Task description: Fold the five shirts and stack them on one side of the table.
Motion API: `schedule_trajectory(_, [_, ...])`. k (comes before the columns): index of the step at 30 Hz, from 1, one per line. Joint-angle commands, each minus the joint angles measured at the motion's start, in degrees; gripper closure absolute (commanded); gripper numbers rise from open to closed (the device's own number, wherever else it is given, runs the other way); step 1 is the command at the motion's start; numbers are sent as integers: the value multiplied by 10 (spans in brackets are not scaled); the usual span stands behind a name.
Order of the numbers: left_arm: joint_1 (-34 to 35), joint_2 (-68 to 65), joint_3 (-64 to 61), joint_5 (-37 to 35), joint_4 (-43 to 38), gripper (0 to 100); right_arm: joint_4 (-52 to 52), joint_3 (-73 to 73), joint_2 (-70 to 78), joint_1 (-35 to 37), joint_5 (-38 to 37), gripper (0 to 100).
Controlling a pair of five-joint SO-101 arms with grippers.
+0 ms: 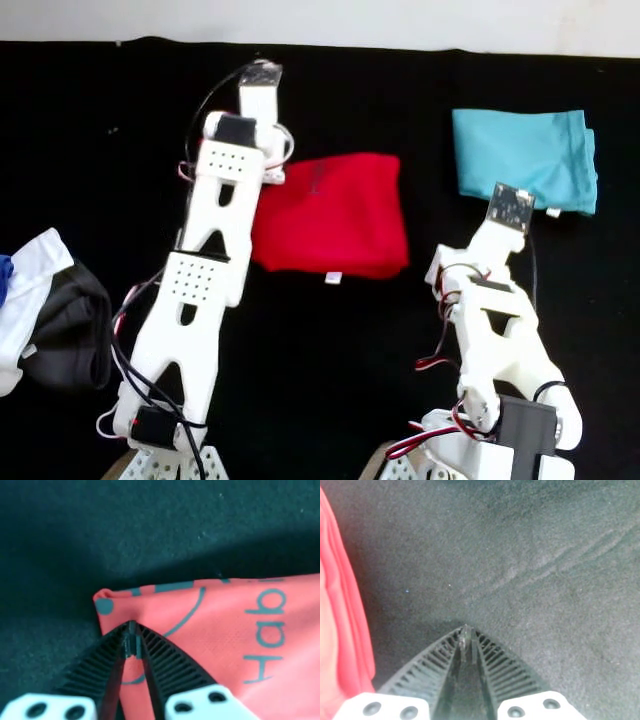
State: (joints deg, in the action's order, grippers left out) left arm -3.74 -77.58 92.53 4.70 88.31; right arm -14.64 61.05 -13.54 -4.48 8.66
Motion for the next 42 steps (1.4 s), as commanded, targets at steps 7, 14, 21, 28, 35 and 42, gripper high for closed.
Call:
schedule_trajectory(7, [65,20,32,2,60,991,9,-22,0,5,3,992])
schedule_trajectory(14, [66,146,22,-1,135,991,9,-22,0,5,4,990])
schedule_trajectory(21, [69,293,-187,-30,137,991,29,-22,15,6,2,990])
schedule_trajectory(28, [66,458,-531,-88,23,990,25,-45,58,7,2,989])
schedule_trajectory(35, [94,626,-1003,-91,-368,990,25,-48,63,25,-36,989])
schedule_trajectory(42, [115,706,-1229,-89,-646,990,25,-46,63,40,-58,989])
